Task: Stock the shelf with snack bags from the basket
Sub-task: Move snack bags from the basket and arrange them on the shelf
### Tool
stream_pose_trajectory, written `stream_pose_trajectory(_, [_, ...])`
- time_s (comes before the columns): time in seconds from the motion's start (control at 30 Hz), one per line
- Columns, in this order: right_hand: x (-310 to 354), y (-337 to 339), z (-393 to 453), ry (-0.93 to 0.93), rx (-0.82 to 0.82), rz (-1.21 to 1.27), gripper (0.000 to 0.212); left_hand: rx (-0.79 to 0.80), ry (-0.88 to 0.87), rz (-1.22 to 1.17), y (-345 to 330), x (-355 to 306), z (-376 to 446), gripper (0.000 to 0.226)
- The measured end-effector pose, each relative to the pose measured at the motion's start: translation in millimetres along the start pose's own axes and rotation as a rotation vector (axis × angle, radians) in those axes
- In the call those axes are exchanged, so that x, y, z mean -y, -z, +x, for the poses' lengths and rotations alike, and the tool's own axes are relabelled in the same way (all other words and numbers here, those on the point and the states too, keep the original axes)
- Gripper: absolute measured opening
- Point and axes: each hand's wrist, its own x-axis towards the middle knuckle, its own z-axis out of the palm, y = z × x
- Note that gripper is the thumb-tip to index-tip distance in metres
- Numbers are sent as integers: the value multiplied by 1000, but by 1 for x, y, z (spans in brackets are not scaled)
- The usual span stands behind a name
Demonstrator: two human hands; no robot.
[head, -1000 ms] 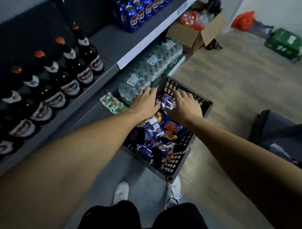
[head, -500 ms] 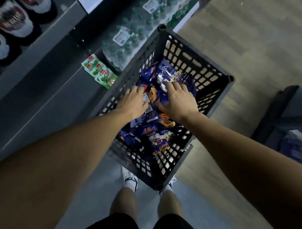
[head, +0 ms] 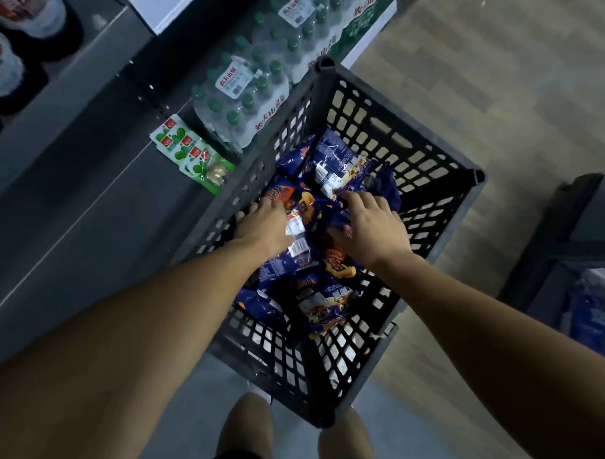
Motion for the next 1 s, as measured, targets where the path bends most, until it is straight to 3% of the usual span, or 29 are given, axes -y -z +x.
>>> stream_pose_trajectory(0.13, [-8, -19, 17, -63, 86, -25, 74, -3, -56, 43, 5, 5, -4, 70])
stream_pose_trajectory(0.33, [-15, -48, 29, -144, 274, -102, 89, 11, -79, -13, 1, 14, -7, 64])
stream_pose_trajectory(0.47, [-23, -56, 25, -197, 278, -184, 78, 73, -113, -41, 2, 11, -13, 59])
stream_pose_trajectory(0.57, [-27, -50, 21, -210, 282, -108, 68, 98, -159, -22, 4, 7, -19, 56])
stream_pose_trajectory(0.77, [-15, 35, 8, -128, 160, -36, 69, 92, -184, -35, 56, -7, -39, 71])
stream_pose_trajectory(1.0, [11, 204, -32, -28, -45, -88, 70, -35, -322, 1, 186, -31, -108, 65])
